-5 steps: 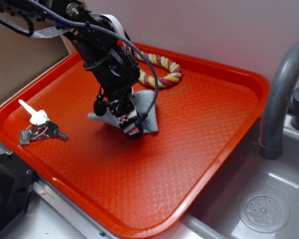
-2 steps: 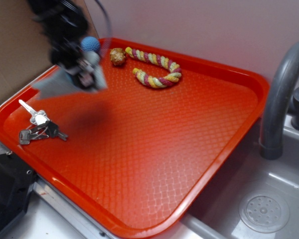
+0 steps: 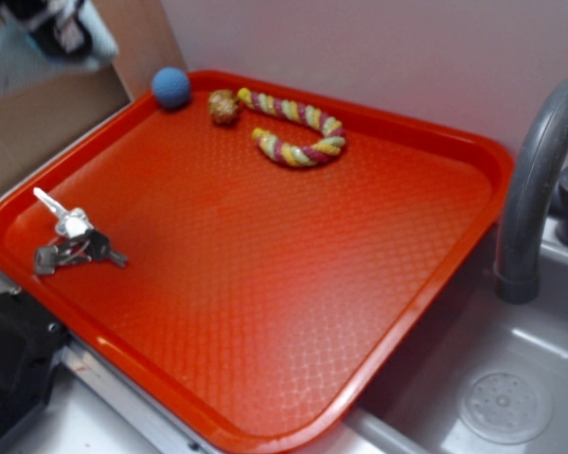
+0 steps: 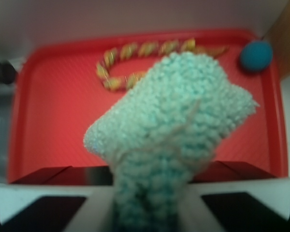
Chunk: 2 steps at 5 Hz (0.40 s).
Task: Grab the blue cloth.
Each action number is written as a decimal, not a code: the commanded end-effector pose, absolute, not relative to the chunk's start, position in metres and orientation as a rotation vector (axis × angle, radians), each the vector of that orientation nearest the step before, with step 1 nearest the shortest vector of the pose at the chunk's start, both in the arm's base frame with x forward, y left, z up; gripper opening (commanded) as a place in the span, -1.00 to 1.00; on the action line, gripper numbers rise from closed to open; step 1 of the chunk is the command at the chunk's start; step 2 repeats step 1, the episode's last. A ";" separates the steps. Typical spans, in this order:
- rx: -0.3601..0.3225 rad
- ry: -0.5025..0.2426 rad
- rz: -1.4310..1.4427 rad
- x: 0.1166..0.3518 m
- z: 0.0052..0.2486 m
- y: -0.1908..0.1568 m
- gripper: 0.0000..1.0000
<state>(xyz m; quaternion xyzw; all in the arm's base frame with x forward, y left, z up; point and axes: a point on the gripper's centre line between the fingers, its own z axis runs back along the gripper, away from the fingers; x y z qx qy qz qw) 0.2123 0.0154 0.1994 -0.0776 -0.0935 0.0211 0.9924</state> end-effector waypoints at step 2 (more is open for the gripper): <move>-0.038 -0.198 0.032 0.238 0.177 -0.015 -1.00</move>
